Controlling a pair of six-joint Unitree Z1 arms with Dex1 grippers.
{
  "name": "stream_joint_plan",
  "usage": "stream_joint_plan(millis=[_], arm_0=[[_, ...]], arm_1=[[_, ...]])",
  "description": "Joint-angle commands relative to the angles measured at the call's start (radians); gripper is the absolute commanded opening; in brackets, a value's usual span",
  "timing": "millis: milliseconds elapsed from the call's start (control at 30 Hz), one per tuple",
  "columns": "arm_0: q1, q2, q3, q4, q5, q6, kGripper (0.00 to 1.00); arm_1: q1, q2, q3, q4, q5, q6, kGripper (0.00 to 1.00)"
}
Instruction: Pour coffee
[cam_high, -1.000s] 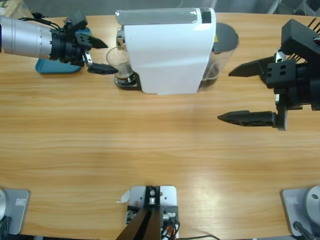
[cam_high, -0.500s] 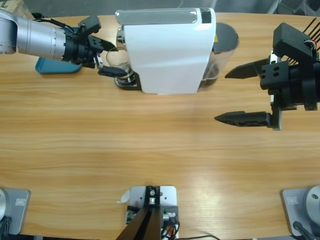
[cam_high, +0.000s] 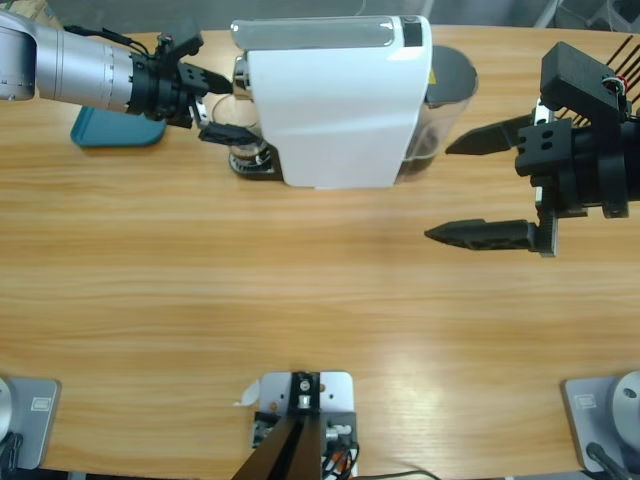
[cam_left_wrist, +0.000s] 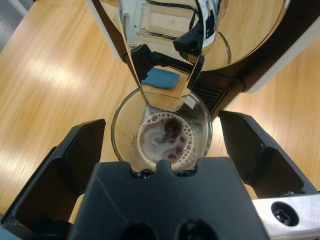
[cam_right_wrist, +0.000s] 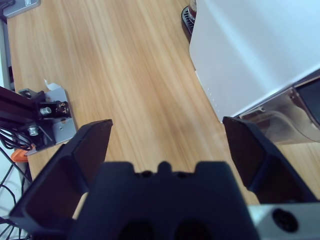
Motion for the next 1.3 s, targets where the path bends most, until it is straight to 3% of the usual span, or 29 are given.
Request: stream_joint_plan(millis=[33,333,1100,1300], arm_0=[[-0.006,0.050,0.000,-0.020,0.036,-0.023,0.991],[-0.005,0.043,0.000,-0.028,0.091,-0.015,0.991],[-0.007,0.088,-0.013,-0.049,0.021,-0.026,0.964],[-0.009,0.090,-0.014,-0.049,0.020,-0.026,0.742]], arm_1=[[-0.017,0.034,0.033,-0.009,0.019,-0.006,1.000],[-0.017,0.040,0.036,-0.012,0.024,-0.006,1.000],[-0.017,0.045,0.038,-0.016,0.025,-0.006,1.000],[-0.017,0.044,0.038,-0.016,0.025,-0.006,1.000]])
